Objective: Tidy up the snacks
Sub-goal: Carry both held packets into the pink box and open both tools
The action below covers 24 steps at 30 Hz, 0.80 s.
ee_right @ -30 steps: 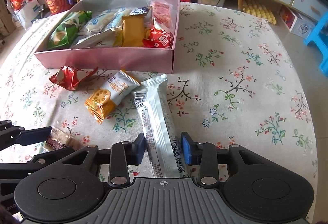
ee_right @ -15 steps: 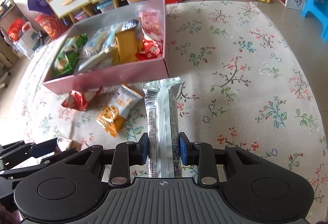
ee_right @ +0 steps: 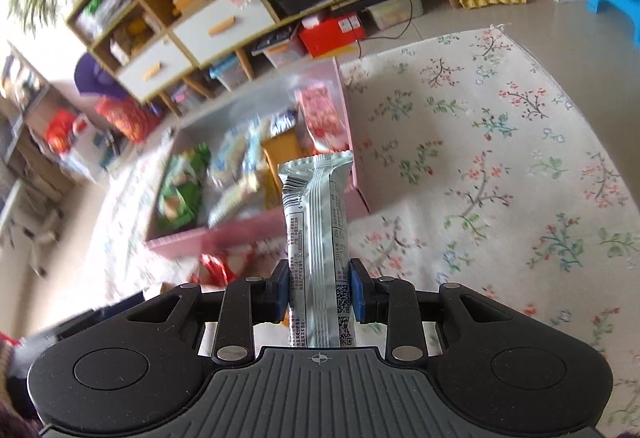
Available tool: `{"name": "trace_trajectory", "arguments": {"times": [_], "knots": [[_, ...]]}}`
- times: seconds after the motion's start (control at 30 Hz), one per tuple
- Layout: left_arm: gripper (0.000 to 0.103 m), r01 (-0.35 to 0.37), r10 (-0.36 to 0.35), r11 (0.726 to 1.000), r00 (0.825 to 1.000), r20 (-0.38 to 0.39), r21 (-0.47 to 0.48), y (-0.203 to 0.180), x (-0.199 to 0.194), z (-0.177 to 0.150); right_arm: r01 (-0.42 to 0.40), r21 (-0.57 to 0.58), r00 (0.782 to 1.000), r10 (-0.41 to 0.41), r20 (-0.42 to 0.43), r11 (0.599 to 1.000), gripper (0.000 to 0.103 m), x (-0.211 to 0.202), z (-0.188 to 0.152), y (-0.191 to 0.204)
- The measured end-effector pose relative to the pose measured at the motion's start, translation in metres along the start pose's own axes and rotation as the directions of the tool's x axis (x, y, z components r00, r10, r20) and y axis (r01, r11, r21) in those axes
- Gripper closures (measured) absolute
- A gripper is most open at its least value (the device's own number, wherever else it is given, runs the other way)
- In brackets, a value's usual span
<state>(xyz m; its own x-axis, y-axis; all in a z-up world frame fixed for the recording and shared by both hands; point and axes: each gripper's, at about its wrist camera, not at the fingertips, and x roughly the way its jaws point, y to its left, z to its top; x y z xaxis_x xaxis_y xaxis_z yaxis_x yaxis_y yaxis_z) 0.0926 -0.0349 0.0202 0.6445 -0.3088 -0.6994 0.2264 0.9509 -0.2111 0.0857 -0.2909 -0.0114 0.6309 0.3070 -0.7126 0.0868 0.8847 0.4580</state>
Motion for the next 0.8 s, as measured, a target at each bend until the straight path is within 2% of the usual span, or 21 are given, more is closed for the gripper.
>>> {"name": "trace_trajectory", "arguments": {"times": [0.2, 0.3, 0.43, 0.57, 0.8], "knots": [[0.067, -0.018, 0.018, 1.0, 0.998, 0.067, -0.012, 0.007, 0.012, 0.017, -0.043, 0.024, 0.999, 0.043, 0.026, 0.999, 0.074, 0.008, 0.016, 0.012], [0.067, -0.023, 0.024, 1.0, 0.997, 0.067, -0.02, 0.007, 0.023, 0.025, -0.046, -0.036, 0.998, 0.047, 0.034, 0.998, 0.074, 0.017, 0.028, 0.026], [0.067, -0.043, 0.039, 0.997, 0.997, 0.063, 0.064, 0.003, 0.038, 0.034, -0.048, -0.178, 0.998, 0.053, 0.021, 0.983, 0.074, 0.034, 0.052, 0.048], [0.067, -0.025, 0.02, 0.997, 0.998, 0.063, 0.074, 0.01, 0.049, 0.04, -0.041, -0.346, 0.999, 0.045, 0.005, 0.937, 0.074, 0.057, 0.076, 0.072], [0.066, 0.037, -0.04, 0.998, 0.998, 0.058, 0.053, 0.023, 0.062, 0.038, -0.025, -0.602, 1.0, 0.018, -0.017, 0.798, 0.074, 0.115, 0.092, 0.121]]}}
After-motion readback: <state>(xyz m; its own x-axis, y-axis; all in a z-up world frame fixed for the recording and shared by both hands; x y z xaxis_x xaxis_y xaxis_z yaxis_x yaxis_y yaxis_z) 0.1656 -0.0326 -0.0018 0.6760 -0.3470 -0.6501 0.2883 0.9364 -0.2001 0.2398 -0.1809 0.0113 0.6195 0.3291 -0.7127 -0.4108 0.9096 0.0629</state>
